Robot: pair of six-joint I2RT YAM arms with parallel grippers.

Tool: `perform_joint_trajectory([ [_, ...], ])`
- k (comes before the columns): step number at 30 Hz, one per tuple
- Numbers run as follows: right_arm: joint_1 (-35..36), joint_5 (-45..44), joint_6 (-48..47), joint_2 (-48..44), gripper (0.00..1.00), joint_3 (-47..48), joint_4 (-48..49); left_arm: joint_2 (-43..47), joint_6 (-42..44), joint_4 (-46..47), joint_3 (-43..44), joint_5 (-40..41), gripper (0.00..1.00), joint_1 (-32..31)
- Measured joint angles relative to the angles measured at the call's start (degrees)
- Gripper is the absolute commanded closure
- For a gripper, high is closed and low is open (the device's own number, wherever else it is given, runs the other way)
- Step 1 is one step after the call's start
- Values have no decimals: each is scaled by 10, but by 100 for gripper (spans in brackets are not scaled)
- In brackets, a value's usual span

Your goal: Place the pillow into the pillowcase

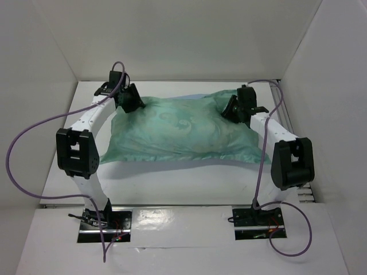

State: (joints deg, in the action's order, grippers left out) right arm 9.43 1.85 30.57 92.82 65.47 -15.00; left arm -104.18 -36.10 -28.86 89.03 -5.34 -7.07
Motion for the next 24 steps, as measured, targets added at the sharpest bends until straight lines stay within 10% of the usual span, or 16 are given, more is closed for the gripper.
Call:
perform_joint_trajectory([
  [8,10,-14,3,21,47,84,-18,-23,15,-18,76,18,42,7],
  [13,19,-11,-2,-2,1,142,-56,25,25,-42,75,14,16,17],
  [24,19,-235,-43,-184,0,203,-245,236,51,-75,109,10,10,24],
])
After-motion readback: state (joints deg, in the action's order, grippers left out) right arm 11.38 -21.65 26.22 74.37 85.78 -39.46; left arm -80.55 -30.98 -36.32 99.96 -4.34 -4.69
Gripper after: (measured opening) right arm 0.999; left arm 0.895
